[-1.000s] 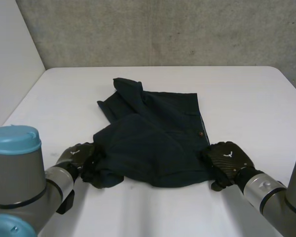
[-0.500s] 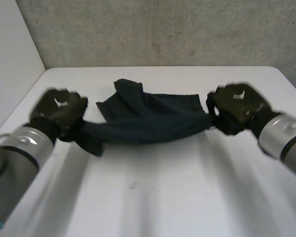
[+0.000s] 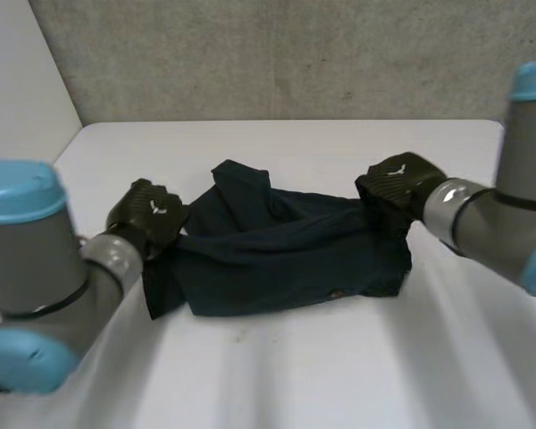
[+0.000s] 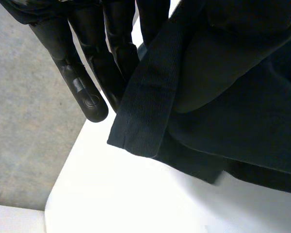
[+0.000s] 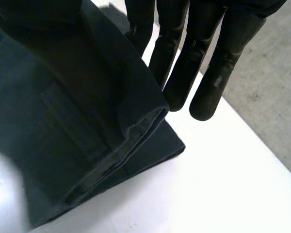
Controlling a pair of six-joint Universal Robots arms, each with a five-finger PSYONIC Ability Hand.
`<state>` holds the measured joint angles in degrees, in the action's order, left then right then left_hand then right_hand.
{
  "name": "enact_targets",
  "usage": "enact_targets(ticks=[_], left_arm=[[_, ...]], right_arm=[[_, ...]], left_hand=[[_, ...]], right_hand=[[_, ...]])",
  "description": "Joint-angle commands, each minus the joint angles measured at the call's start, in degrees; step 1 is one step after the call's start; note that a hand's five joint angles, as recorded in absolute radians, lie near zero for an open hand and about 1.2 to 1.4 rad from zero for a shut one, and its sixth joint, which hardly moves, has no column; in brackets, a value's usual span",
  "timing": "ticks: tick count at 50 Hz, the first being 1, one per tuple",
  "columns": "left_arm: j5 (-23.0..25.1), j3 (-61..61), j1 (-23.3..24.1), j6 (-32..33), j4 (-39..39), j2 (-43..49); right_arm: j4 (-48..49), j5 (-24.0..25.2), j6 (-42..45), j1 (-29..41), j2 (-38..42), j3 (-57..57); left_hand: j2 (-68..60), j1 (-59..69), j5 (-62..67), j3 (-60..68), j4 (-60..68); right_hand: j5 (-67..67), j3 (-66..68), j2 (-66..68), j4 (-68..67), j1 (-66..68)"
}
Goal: Fold the shorts.
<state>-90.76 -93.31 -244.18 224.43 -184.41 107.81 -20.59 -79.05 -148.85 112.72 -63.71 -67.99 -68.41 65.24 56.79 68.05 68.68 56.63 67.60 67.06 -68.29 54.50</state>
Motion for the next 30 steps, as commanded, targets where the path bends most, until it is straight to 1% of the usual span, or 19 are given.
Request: enact_targets(ticks=[1, 3, 4, 6, 7, 8, 11, 12, 14, 15, 17, 18, 19, 21, 24, 25, 30], left_arm=[[-0.20, 22.24, -0.51, 1.80, -9.02, 11.01], [-0.20, 28.32, -0.42, 1.80, -11.75, 11.46], [-0.20, 32.97, -0.24, 1.72, -14.98, 11.46], [-0.46, 37.12, -0.16, 1.37, -19.47, 11.28], [-0.55, 38.62, 0.02, 1.19, -22.19, 11.11], [-0.55, 39.86, 0.37, 0.15, -27.88, 10.85], [-0.82, 39.78, 0.64, -1.79, -36.78, 8.83], [-0.99, 39.52, 0.81, -2.15, -38.20, 7.86], [-1.78, 38.21, 1.16, -2.59, -39.27, 6.02], [-2.48, 35.85, 0.99, -2.85, -39.27, 4.27], [-2.49, 33.20, 1.16, -3.20, -39.27, 3.11], [-2.40, 31.80, 1.25, -3.29, -39.18, 2.67], [-2.40, 28.56, 1.16, -3.64, -39.10, 1.97], [-2.40, 25.03, 1.08, -3.91, -38.83, 1.79], [-2.40, 19.05, 1.34, -4.08, -38.48, 1.79], [-2.49, 15.38, 1.51, -4.26, -38.13, 1.88], [-2.40, 5.52, 3.36, -5.05, -36.90, 3.02]], right_arm=[[11.16, -5.14, 0.14, 2.41, 9.13, 16.38], [15.55, -5.67, -0.29, 2.41, 9.74, 20.68], [21.32, -5.85, -1.17, 2.41, 9.83, 25.05], [27.15, -5.94, -1.88, 2.50, 9.75, 27.98], [30.40, -6.11, -2.23, 2.42, 9.66, 29.30], [37.83, -6.20, -3.10, 2.50, 9.05, 30.54], [47.79, -6.64, -3.37, 2.50, 6.07, 29.85], [48.61, -6.64, -3.37, 2.50, 5.45, 29.32], [48.45, -6.64, -3.46, 2.50, 4.48, 28.18], [47.14, -6.64, -3.46, 2.50, 3.95, 26.78], [45.12, -6.64, -3.46, 2.59, 3.68, 25.11], [42.41, -6.64, -3.72, 2.59, 3.34, 23.27], [41.16, -6.55, -3.81, 2.50, 3.16, 22.21], [37.48, -6.20, -3.90, 2.50, 2.98, 19.32], [34.66, -6.20, -3.81, 2.50, 3.15, 16.06], [33.08, -6.20, -3.81, 2.50, 3.50, 13.87], [29.73, -5.59, -3.11, 2.41, 6.05, 5.77]], left_hand=[[-11.59, 14.76, 13.21, 11.95, 11.32], [-11.59, 14.76, 13.21, 11.95, 11.32], [-11.59, 14.76, 13.21, 11.95, 11.32], [-11.59, 14.76, 13.21, 11.95, 11.32], [-11.59, 14.76, 13.21, 11.95, 11.32], [-11.59, 14.76, 13.21, 11.95, 11.32], [-11.59, 14.76, 13.21, 11.95, 11.32], [-11.59, 14.76, 13.21, 11.95, 11.32], [-11.59, 14.76, 13.21, 11.95, 11.32], [-11.59, 14.76, 13.21, 11.95, 11.32], [-11.59, 14.76, 13.21, 11.95, 11.32], [-11.59, 14.76, 13.21, 11.95, 11.32], [-11.59, 14.76, 13.21, 11.95, 11.32], [-11.59, 14.76, 13.21, 11.95, 11.32], [-11.59, 14.76, 13.21, 11.95, 11.32], [-11.59, 14.76, 13.21, 11.95, 11.32], [-11.59, 14.76, 13.21, 11.95, 11.32]], right_hand=[[13.37, 12.40, 12.94, -11.71, 25.50], [13.37, 12.40, 12.94, -11.71, 25.50], [13.37, 12.40, 12.94, -11.71, 25.50], [13.37, 12.40, 12.94, -11.71, 25.50], [13.37, 12.40, 12.94, -11.71, 25.50], [13.37, 12.40, 12.94, -11.71, 25.50], [13.37, 12.40, 12.94, -11.71, 25.50], [13.37, 12.40, 12.94, -11.71, 25.50], [13.37, 12.40, 12.94, -11.71, 25.50], [13.37, 12.40, 12.94, -11.71, 25.50], [13.37, 12.40, 12.94, -11.71, 25.50], [13.37, 12.40, 12.94, -11.71, 25.50], [13.37, 12.40, 12.94, -11.71, 25.50], [13.37, 12.40, 12.94, -11.71, 25.50], [13.37, 12.40, 12.94, -11.71, 25.50], [13.37, 12.40, 12.94, -11.71, 25.50], [13.37, 12.40, 12.94, -11.71, 25.50]])
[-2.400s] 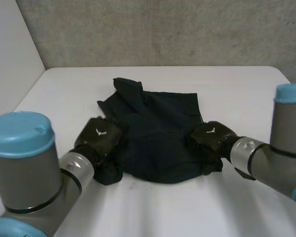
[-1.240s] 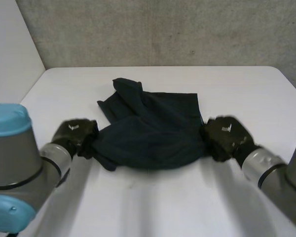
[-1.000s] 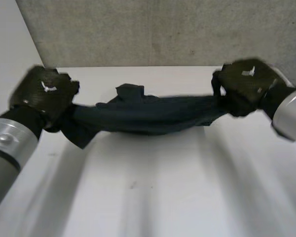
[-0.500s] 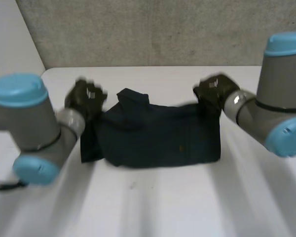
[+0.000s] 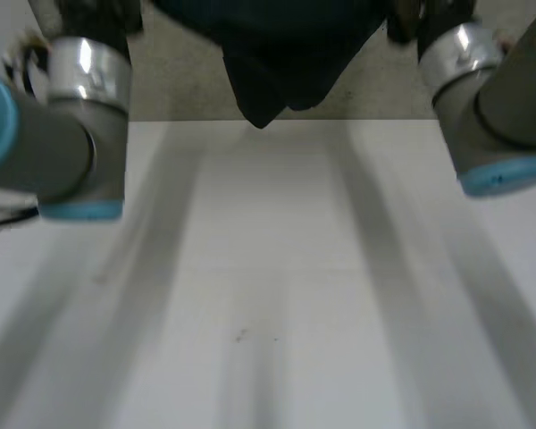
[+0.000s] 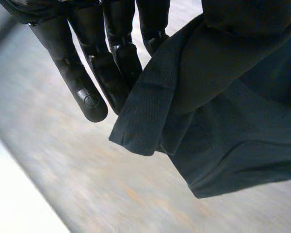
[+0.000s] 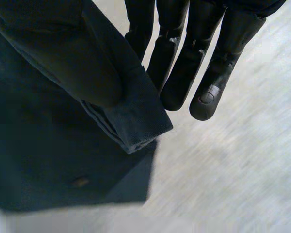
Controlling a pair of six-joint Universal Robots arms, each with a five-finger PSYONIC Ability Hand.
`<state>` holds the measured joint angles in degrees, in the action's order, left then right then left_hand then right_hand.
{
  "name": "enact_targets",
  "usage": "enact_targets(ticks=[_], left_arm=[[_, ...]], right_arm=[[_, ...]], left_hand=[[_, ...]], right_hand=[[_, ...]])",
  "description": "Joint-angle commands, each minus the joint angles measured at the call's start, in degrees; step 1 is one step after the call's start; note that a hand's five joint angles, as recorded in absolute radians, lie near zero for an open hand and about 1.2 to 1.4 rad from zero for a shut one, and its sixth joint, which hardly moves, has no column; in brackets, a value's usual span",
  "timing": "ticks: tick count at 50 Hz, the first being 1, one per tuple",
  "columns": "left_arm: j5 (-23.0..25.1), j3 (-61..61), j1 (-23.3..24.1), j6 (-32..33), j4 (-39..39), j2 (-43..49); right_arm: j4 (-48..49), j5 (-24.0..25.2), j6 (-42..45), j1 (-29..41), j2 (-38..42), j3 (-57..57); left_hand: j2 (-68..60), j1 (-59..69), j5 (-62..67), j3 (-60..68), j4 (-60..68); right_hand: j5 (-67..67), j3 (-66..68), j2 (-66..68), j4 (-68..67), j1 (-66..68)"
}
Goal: Fold the shorts.
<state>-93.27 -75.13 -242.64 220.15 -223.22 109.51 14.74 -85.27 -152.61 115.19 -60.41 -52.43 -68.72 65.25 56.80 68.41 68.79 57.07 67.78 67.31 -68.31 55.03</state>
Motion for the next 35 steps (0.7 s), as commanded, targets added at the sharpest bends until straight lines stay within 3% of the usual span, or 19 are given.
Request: enact_targets(ticks=[1, 7, 12, 23, 32, 35], left_arm=[[0.02, -13.72, 2.08, -0.95, 2.08, 1.67], [-0.68, -20.23, 4.45, -0.60, 4.10, 12.56], [-2.70, -23.57, 5.77, -0.34, 9.72, 12.75], [-5.61, -30.33, 6.03, -0.43, 32.21, -6.22], [-5.61, -38.32, 8.75, -0.52, 57.07, -19.67], [-5.52, -38.69, 9.81, -1.22, 56.84, -20.47]], right_arm=[[-6.21, 0.63, 0.91, 0.04, 4.32, -11.71], [-7.97, 0.37, 2.67, 0.04, 9.43, -16.56], [-13.41, 0.72, 4.16, -0.23, 9.53, -19.90], [-23.08, 4.15, 9.16, -0.58, -6.37, -32.37], [-45.91, 4.50, 24.79, -0.84, -15.86, -41.68], [-46.12, 4.76, 26.66, -1.02, -17.54, -43.01]], left_hand=[[-11.28, 14.75, 13.20, 11.59, 11.21], [-11.28, 14.75, 13.20, 11.59, 11.21], [-11.28, 14.75, 13.20, 11.59, 11.21], [-11.28, 14.75, 13.20, 11.59, 11.21], [-11.28, 14.75, 13.20, 11.59, 11.21], [-11.28, 14.75, 13.20, 11.59, 11.21]], right_hand=[[12.93, 12.22, 12.69, -11.69, 24.97], [12.93, 12.22, 12.69, -11.69, 24.97], [12.93, 12.22, 12.69, -11.69, 24.97], [12.93, 12.22, 12.69, -11.69, 24.97], [12.93, 12.22, 12.69, -11.69, 24.97], [12.93, 12.22, 12.69, -11.69, 24.97]])
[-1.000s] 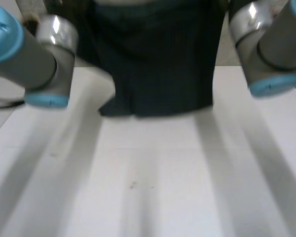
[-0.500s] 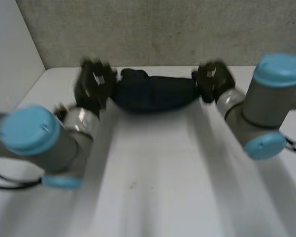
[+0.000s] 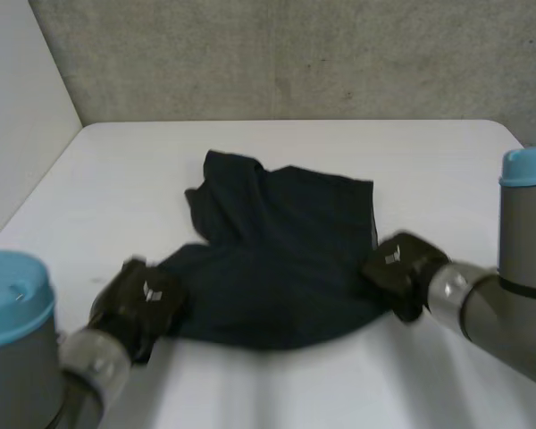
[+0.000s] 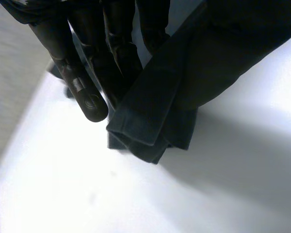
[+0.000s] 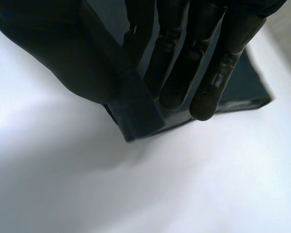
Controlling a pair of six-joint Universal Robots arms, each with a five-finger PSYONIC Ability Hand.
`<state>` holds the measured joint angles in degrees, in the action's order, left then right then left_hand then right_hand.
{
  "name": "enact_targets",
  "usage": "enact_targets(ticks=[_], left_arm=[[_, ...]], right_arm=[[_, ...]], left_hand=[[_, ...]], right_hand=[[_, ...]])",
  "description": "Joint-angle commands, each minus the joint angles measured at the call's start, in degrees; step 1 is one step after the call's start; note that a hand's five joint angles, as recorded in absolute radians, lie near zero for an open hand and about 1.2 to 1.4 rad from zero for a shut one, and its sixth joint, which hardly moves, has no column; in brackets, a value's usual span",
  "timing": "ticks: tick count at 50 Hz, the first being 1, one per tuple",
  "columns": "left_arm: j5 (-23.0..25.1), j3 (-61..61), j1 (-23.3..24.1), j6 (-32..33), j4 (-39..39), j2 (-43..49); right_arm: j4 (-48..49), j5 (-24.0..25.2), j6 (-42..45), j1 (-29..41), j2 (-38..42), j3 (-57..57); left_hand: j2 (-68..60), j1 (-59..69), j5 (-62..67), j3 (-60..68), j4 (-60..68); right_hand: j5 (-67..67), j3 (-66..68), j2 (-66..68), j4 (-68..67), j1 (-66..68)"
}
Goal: Fold the shorts.
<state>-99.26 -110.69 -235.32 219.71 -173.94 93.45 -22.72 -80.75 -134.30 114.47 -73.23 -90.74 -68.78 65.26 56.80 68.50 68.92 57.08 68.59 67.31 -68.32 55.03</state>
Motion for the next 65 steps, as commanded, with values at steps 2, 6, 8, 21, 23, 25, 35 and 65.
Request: enact_targets(ticks=[2, 6, 8, 21, 23, 25, 35, 65], left_arm=[[0.64, -3.04, 3.03, -0.86, 4.94, -4.42], [0.82, -1.91, 2.15, -0.86, -2.79, -4.33], [0.91, -0.16, 0.32, -1.03, -7.78, -4.42], [15.48, 11.18, -14.90, -15.43, -20.47, 5.59], [18.03, 13.47, -16.30, -19.21, -20.38, 8.14], [21.12, 16.81, -18.15, -24.66, -20.12, 12.62], [23.32, 36.64, -20.44, -31.62, -10.04, 32.81], [20.95, 63.13, -14.81, -31.80, 1.41, 54.11]], right_arm=[[-5.42, 0.24, 7.65, -0.12, -5.25, -5.50], [-0.75, 0.33, 5.72, -0.21, -5.26, -7.78], [1.44, 0.59, 4.49, -0.30, -5.17, -9.45], [13.66, 1.64, 1.23, -1.00, -4.99, -18.07], [14.54, 1.56, 1.23, -1.61, -4.99, -18.94], [15.16, 1.64, 1.15, -1.88, -4.99, -19.39], [17.88, 1.64, -0.87, -2.76, -4.90, -19.92], [20.52, 1.56, -2.20, -2.76, -4.82, -21.67]], left_hand=[[2.32, 1.20, -0.34, -2.04, -2.46], [42.67, -39.15, -40.69, -42.39, -42.81], [47.95, -44.43, -45.97, -47.67, -48.09], [44.10, -40.58, -42.12, -43.83, -44.25], [43.26, -39.74, -41.28, -42.98, -43.40], [41.58, -38.06, -39.60, -41.31, -41.73], [35.53, -32.01, -33.55, -35.25, -35.67], [24.61, -21.09, -22.63, -24.33, -24.76]], right_hand=[[12.92, 11.41, 12.69, -11.68, 24.97], [12.92, 11.41, 12.69, -11.68, 24.97], [12.92, 11.41, 12.69, -11.68, 24.97], [12.92, 11.41, 12.69, -11.68, 24.97], [12.92, 11.41, 12.69, -11.68, 24.97], [12.92, 11.41, 12.69, -11.68, 24.97], [12.92, 11.41, 12.69, -11.68, 24.97], [12.92, 11.41, 12.69, -11.68, 24.97]])
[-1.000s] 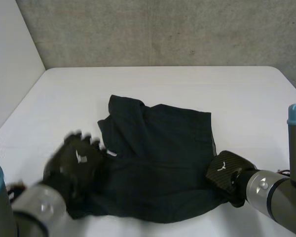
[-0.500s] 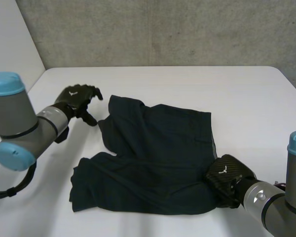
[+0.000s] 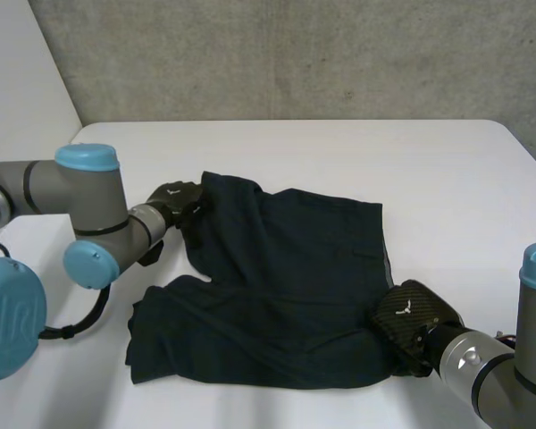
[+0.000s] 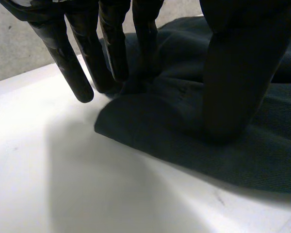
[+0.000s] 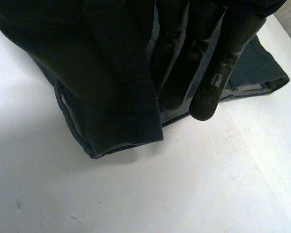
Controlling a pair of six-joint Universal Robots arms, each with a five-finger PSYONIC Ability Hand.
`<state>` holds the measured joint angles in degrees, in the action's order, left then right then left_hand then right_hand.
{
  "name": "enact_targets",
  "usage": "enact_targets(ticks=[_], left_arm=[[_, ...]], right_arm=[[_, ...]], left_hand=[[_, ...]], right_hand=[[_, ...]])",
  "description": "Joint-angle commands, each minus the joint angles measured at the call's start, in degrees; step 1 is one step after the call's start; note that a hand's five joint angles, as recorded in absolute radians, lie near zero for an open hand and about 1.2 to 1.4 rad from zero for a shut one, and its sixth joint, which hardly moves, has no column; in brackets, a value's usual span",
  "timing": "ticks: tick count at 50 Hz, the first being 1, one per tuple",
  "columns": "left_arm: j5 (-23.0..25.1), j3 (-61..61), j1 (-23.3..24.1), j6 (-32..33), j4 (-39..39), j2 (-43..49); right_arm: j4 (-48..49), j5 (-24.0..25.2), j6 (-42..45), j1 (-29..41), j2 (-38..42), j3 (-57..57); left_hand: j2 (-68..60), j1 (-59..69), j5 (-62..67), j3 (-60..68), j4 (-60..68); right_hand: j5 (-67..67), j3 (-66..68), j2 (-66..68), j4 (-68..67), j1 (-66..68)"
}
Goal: Fold the shorts.
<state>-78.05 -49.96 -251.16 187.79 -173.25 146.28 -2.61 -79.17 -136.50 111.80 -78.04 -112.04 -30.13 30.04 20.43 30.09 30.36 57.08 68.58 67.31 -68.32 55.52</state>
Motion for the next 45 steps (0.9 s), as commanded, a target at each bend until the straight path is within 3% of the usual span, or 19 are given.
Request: enact_targets(ticks=[1, 6, 13, 20, 31, 35, 37, 45], left_arm=[[-0.27, 2.94, 1.11, 0.20, 1.16, 1.64], [-0.88, 3.12, 1.11, 0.91, 2.92, 1.82], [-9.84, -1.27, 0.67, 3.45, 2.31, -3.71], [-10.81, -9.52, 0.32, 8.28, -2.33, -13.46], [-10.72, -19.29, -5.04, 10.66, -10.35, -19.45], [-10.73, -20.61, -4.95, 11.54, -9.65, -19.01], [-10.55, -21.40, -4.95, 11.63, -9.38, -19.01], [-10.55, -22.19, -5.66, 10.14, -6.67, -20.59]], right_arm=[[0.50, -0.02, 0.01, -0.09, -0.01, -0.37], [0.50, -0.02, 0.01, -0.27, -0.01, -0.37], [0.50, -0.02, 0.01, -0.18, 0.08, -0.37], [0.59, -0.02, 0.01, -0.18, 0.52, -0.37], [0.67, -0.10, 0.01, -1.67, 0.70, -0.54], [0.76, -0.10, 0.01, -1.58, 0.79, -0.55], [0.76, -0.10, 0.01, -1.58, 0.79, -0.55], [0.76, -0.02, -0.08, -1.50, 0.79, -0.90]], left_hand=[[-22.06, 22.15, 21.76, 22.09, 21.82], [-49.83, 49.92, 49.53, 49.86, 49.59], [-49.87, 49.96, 49.57, 49.91, 49.64], [-49.87, 49.96, 49.57, 49.91, 49.64], [-32.09, 32.18, 31.79, 32.12, 31.85], [-3.40, 3.48, 3.09, 3.43, 3.16], [3.06, -2.98, -3.37, -3.03, -3.30], [1.09, -1.00, -1.39, -1.06, -1.33]], right_hand=[[12.92, 11.42, 12.69, -11.68, 24.48], [12.92, 11.42, 12.69, -11.68, 24.48], [12.92, 11.42, 12.69, -11.68, 24.48], [12.92, 11.42, 12.69, -11.68, 24.48], [12.92, 11.42, 12.69, -11.68, 24.48], [12.92, 11.42, 12.69, -11.68, 24.48], [12.92, 11.42, 12.69, -11.68, 24.48], [12.92, 11.42, 12.69, -11.68, 24.48]])
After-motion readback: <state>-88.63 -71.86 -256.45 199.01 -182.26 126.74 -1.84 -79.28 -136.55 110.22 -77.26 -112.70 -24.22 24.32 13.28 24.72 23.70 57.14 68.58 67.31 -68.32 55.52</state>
